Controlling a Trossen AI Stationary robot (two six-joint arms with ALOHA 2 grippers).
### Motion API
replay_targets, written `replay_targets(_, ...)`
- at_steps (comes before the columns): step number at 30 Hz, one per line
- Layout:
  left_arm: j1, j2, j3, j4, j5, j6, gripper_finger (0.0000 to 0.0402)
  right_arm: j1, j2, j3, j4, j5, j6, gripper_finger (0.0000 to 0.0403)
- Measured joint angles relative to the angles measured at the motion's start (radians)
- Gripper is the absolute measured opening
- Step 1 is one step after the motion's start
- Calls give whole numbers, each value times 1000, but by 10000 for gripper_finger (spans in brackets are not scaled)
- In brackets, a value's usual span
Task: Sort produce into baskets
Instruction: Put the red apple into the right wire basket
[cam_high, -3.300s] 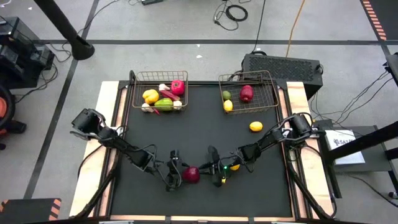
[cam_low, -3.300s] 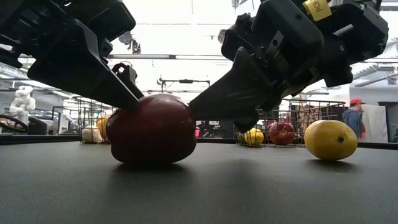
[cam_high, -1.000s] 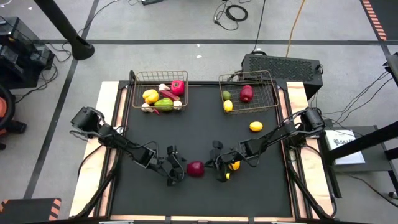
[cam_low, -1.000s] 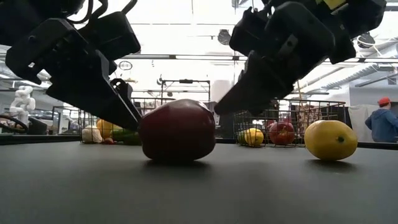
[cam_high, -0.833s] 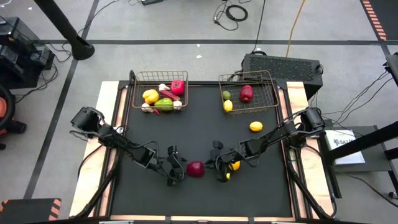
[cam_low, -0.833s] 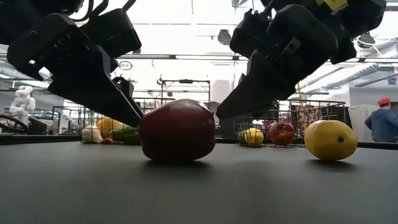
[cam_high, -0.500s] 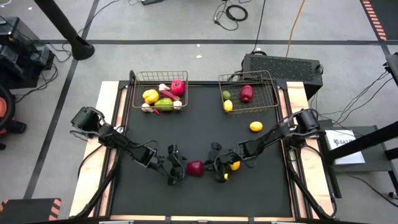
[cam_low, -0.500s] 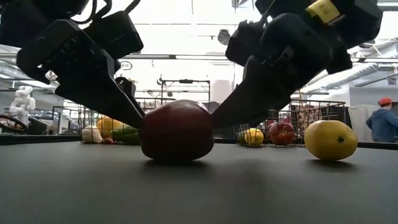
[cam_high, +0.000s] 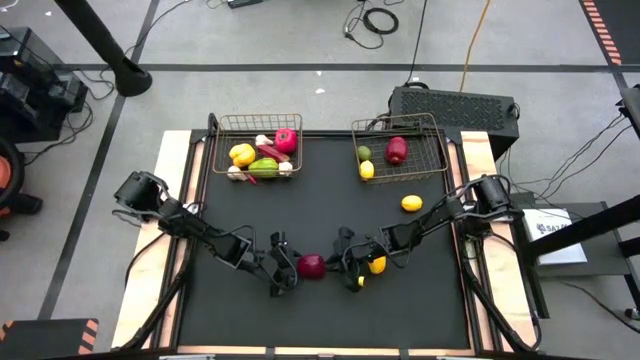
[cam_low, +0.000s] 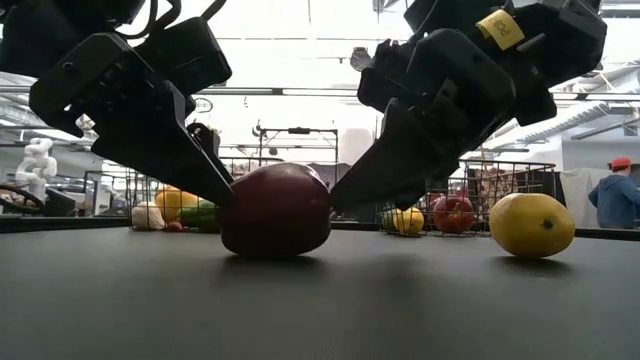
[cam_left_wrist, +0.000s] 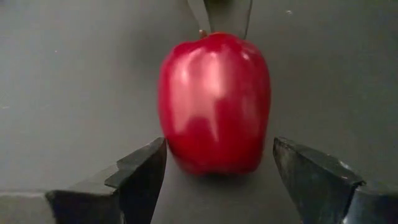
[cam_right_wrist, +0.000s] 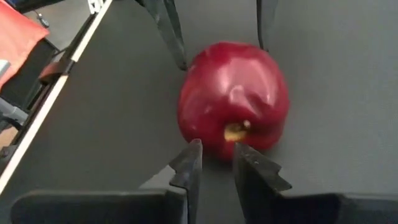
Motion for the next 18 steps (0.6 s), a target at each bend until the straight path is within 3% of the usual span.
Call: replay_targets(18, 9, 0, 0, 2, 7, 51, 298, -37, -2, 0, 29, -3, -14, 104)
